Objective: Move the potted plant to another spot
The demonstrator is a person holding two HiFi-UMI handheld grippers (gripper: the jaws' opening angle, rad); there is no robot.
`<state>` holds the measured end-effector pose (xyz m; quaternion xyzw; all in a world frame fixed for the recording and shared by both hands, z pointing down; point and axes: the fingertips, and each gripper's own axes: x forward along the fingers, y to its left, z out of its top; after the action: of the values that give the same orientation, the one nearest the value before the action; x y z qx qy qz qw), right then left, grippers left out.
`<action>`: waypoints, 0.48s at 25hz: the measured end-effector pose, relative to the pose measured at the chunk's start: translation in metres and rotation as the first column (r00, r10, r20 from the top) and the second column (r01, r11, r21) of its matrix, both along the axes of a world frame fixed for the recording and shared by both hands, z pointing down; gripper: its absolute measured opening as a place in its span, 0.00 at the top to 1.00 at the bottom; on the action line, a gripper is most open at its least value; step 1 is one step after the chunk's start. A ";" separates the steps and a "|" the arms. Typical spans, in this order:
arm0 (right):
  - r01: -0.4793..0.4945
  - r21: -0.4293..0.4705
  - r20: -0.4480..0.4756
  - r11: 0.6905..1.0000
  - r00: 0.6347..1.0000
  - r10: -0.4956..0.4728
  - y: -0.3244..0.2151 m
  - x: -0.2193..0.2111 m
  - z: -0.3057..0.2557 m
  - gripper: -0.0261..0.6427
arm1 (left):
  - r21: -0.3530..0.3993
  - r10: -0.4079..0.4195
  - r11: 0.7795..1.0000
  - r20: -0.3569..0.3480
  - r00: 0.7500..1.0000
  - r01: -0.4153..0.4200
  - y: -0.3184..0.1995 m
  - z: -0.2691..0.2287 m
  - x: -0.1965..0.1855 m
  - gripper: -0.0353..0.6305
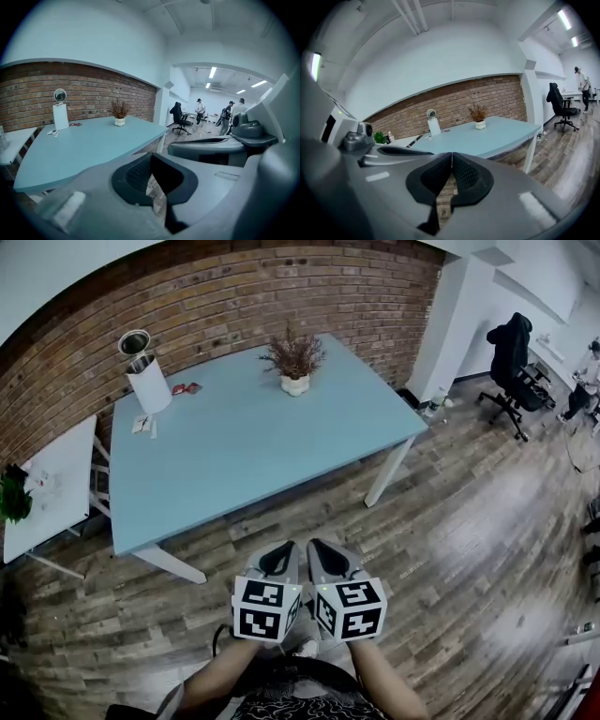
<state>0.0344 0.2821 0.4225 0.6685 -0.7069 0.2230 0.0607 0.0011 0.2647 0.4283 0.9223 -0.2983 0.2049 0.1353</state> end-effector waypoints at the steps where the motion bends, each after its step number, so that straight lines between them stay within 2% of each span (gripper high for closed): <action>1: 0.006 0.004 0.000 1.000 1.000 -0.006 -0.001 0.004 -0.001 0.97 | 0.000 -0.006 1.000 0.000 1.000 0.006 -0.001 0.000 0.003 0.96; 12: 0.080 0.037 -0.046 0.996 0.996 -0.079 -0.023 0.030 0.006 0.96 | -0.012 -0.035 0.999 0.018 0.999 0.036 -0.023 0.012 0.030 0.96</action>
<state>0.0640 0.2588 0.4281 0.6457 -0.7357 0.1915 0.0723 0.0313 0.2413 0.4406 0.9142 -0.3146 0.2125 0.1418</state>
